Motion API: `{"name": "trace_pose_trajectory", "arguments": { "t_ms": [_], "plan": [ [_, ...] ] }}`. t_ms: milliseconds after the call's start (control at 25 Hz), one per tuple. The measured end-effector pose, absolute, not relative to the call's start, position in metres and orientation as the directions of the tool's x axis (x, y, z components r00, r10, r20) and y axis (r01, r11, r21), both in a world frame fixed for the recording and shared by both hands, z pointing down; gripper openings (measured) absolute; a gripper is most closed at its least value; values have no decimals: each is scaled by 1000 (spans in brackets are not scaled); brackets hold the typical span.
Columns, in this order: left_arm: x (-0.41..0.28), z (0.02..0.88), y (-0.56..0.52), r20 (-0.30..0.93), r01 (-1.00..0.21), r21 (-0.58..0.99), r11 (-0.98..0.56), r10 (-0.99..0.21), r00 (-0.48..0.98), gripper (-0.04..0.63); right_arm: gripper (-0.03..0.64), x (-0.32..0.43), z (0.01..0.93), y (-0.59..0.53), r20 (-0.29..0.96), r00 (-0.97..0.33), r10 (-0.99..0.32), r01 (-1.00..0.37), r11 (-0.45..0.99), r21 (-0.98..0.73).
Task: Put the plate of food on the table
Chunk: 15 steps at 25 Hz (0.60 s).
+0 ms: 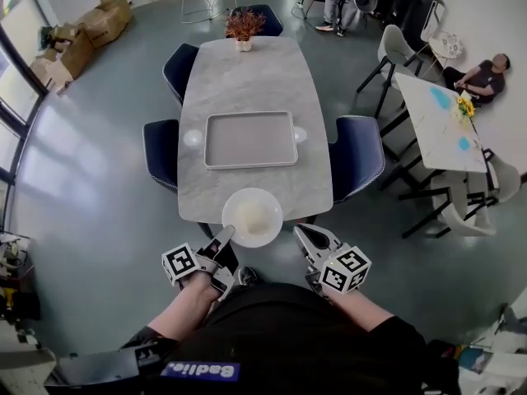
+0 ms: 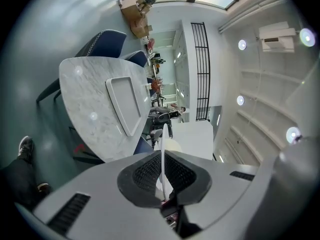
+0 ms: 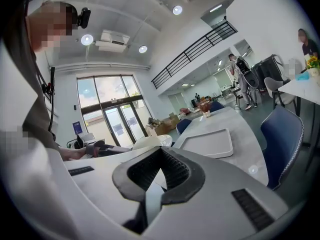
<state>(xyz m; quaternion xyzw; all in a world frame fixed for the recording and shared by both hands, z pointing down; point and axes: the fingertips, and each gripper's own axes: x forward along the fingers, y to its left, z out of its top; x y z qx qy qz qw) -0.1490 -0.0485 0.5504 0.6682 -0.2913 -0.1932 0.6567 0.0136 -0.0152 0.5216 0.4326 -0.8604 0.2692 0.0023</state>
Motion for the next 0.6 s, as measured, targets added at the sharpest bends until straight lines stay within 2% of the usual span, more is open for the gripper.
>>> {"name": "trace_pose_trajectory", "arguments": {
  "t_ms": [280, 600],
  "plan": [
    [-162, 548, -76, 118, -135, 991, 14, -587, 801, 18, 11, -6, 513, -35, 238, -579, -780, -777, 438, -453],
    [-162, 560, -82, 140, -148, 988, 34, -587, 797, 17, 11, -2, 519, -43, 234, -576, -783, -774, 431, -464]
  ]
}}
